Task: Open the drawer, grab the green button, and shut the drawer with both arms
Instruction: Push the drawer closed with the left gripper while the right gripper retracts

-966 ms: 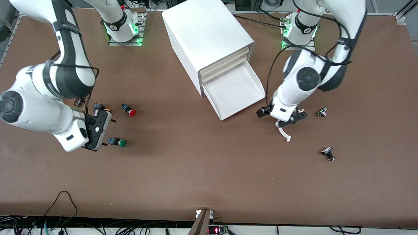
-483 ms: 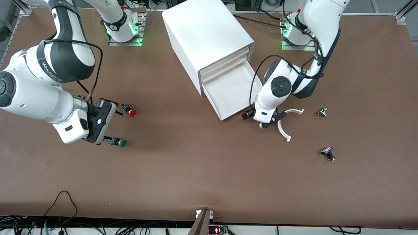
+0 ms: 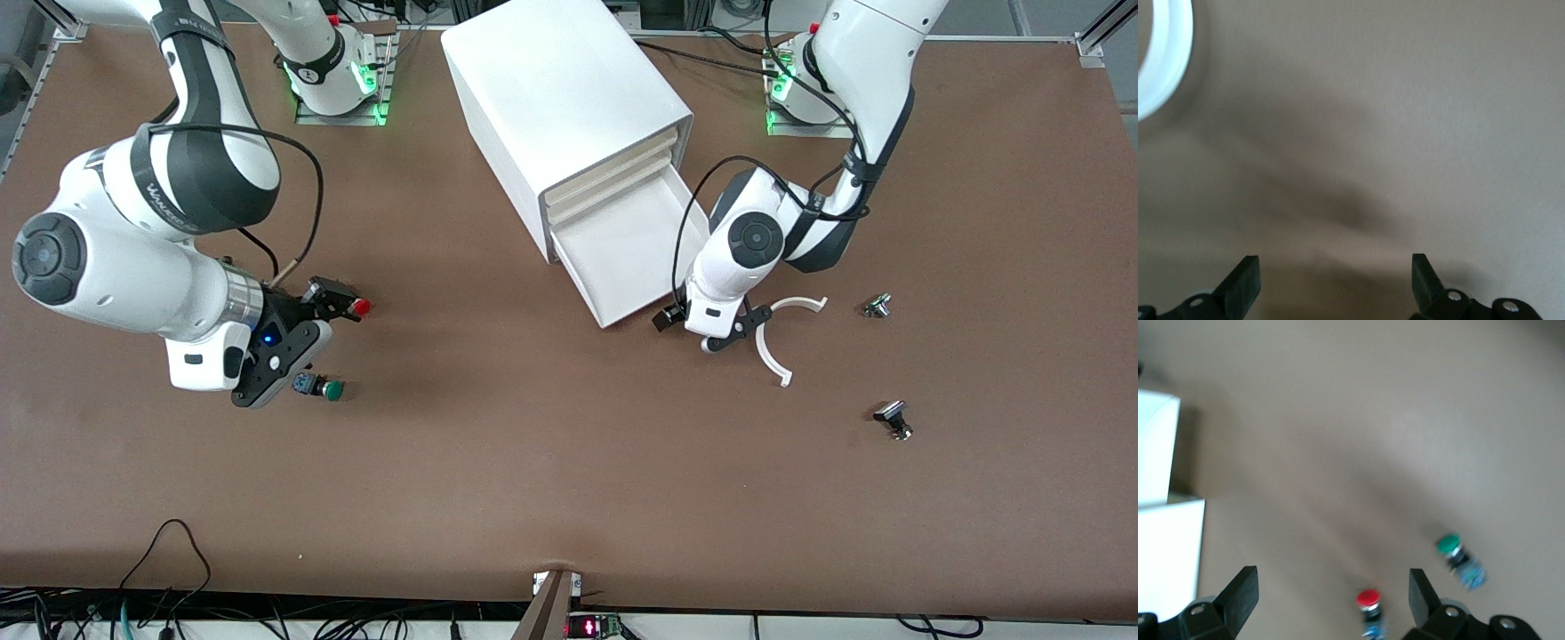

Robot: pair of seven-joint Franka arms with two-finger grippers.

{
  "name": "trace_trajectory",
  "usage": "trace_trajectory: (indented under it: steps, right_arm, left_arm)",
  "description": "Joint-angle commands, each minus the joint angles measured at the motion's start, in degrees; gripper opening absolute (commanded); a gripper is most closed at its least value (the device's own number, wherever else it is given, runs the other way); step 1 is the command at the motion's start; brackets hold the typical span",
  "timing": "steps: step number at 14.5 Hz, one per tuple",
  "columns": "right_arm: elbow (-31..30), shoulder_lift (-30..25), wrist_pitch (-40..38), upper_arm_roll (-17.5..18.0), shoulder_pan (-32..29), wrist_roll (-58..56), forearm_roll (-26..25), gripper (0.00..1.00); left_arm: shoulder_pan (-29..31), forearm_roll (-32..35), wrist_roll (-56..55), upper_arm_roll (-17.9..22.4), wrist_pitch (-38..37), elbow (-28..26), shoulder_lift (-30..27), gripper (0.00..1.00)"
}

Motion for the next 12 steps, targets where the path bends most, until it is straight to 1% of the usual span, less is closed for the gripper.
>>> trace_trajectory:
  steps: [1, 2, 4, 7, 9, 11, 12]
  right_arm:
    - [-1.79, -2.17, -1.80, 0.70, -0.62, 11.50, -3.47, 1.00]
    - [-1.88, -2.96, -1.89, 0.61, -0.62, 12.05, -4.53, 1.00]
    - [-2.14, -4.10, -2.06, -0.79, -2.10, 11.88, -4.63, 1.00]
    - [-3.37, -6.13, -3.20, -1.41, -7.81, 11.35, -5.42, 1.00]
    - [-3.37, -9.28, -4.87, -1.41, -10.63, 11.35, -7.95, 1.00]
    - [-3.46, -13.49, -8.11, -1.41, -11.08, 11.18, -11.82, 1.00]
    - [-3.55, -15.43, -11.09, -1.41, -11.17, 11.18, -12.01, 1.00]
  left_arm:
    - [-1.26, 0.14, -2.26, 0.05, -0.56, -2.22, -1.62, 1.00]
    - [-1.26, 0.06, -2.26, -0.30, -0.74, -2.84, -2.23, 1.00]
    - [-0.91, -0.73, -2.35, -2.58, -0.92, -5.81, -4.51, 1.00]
    - [-0.47, -1.61, -3.32, -5.30, -1.79, -9.60, -8.38, 1.00]
    - [-0.38, -3.10, -3.84, -7.85, -3.81, -9.70, -9.53, 1.00]
    - [-0.38, -5.12, -5.07, -9.69, -4.17, -9.79, -10.06, 1.00]
    - [-0.38, -5.22, -4.99, -10.31, -4.08, -10.22, -10.06, 1.00]
